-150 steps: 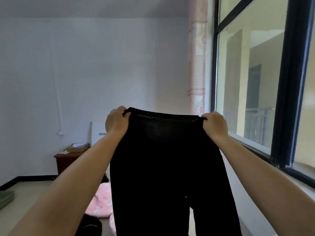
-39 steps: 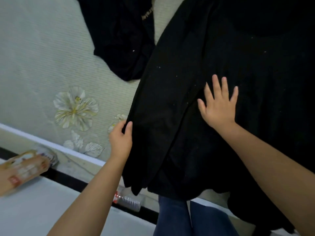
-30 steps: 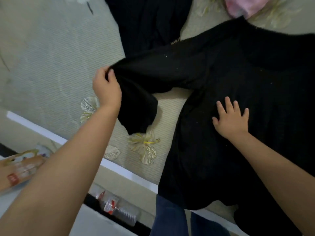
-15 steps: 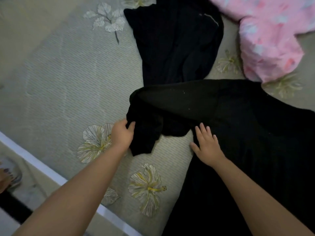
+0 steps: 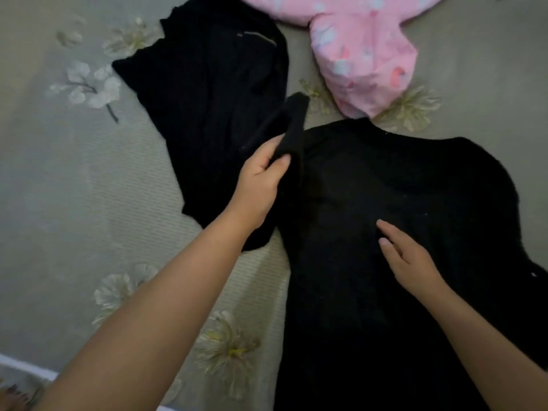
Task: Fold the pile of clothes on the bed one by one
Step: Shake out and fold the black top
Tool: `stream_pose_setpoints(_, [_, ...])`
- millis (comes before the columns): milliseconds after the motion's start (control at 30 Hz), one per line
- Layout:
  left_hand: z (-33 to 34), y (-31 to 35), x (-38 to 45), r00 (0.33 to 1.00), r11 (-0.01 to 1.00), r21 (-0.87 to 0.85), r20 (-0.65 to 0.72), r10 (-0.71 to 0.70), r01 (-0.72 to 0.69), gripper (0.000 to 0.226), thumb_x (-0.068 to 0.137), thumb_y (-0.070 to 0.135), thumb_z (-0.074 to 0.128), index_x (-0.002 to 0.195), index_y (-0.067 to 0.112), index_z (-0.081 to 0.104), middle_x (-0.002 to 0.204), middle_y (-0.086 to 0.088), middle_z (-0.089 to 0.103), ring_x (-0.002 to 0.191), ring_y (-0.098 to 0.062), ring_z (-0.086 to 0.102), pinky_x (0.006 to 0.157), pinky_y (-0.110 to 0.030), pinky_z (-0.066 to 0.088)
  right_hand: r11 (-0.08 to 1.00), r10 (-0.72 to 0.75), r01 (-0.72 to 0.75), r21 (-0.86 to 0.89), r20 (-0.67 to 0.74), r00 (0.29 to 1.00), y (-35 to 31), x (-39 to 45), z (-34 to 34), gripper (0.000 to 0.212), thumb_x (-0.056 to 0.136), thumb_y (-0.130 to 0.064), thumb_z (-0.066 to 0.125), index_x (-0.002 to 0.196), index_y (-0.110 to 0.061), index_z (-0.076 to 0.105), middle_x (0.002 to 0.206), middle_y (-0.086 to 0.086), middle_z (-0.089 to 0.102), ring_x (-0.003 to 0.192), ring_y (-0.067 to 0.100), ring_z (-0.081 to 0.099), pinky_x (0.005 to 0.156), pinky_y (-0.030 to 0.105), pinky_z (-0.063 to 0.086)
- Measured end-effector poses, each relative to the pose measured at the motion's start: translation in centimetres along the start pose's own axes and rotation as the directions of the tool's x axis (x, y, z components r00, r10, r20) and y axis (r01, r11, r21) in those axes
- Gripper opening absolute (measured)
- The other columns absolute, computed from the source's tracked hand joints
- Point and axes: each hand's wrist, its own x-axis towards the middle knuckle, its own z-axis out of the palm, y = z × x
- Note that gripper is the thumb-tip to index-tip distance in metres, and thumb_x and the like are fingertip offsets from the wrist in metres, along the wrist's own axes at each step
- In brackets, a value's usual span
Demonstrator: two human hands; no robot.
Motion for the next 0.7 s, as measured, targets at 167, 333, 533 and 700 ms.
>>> stream_pose_setpoints(167, [12.6,0.4,0.6,0.847,0.953,0.135,0.436,-0.302,0.271,0.043,0.096,0.013,0.041,0.137,0.019,0.032,0.138,-0.005,0.039,0.112,-0.012,0.048,0.077,-0.024,0.05,0.862,0.342,-0.232,0.451,-0.178,0.923,7.7,-2.4,-4.3,0.029,0.096,-0.011,0.041,0.12,-0.004,0.055,0.105,0.008,0.063,0.086,-0.007,0.061,0.081,0.014,0.046])
stream_pose_setpoints(333, [16.7,-2.6,-0.4,0.629,0.799,0.233,0.511,-0.586,0.554,0.056,0.095,0.023,0.043,0.145,0.022,0.017,0.147,-0.006,0.03,0.111,-0.017,0.049,0.066,-0.03,0.058,0.705,0.555,-0.334,0.626,-0.192,0.809,12.0,-3.6,-6.2,0.021,0.096,-0.014,0.04,0.106,-0.008,0.058,0.092,0.012,0.064,0.069,0.001,0.064,0.066,0.012,0.05])
stream_pose_setpoints(533, [10.4,-6.5,2.5,0.974,0.402,0.912,0.158,-0.161,-0.082,0.038,0.088,0.007,0.054,0.126,0.004,0.051,0.124,-0.012,0.055,0.117,-0.024,0.05,0.1,-0.03,0.039,0.857,0.501,-0.459,0.236,-0.164,0.85,9.4,-2.4,-3.7,0.077,0.075,-0.038,0.071,0.137,-0.009,0.035,0.131,0.015,0.047,0.118,0.028,0.048,0.096,0.037,0.04])
stream_pose_setpoints(700, [7.8,-6.7,6.4,0.849,0.102,0.907,0.418,-0.323,-0.408,0.069,0.076,0.032,0.071,0.135,0.009,0.04,0.133,-0.009,0.046,0.125,-0.027,0.039,0.106,-0.034,0.028,0.79,0.607,-0.613,0.001,-0.147,0.781,8.4,-1.3,-3.5,0.054,0.083,-0.031,0.063,0.13,-0.011,0.044,0.121,0.013,0.055,0.112,0.031,0.05,0.091,0.038,0.035])
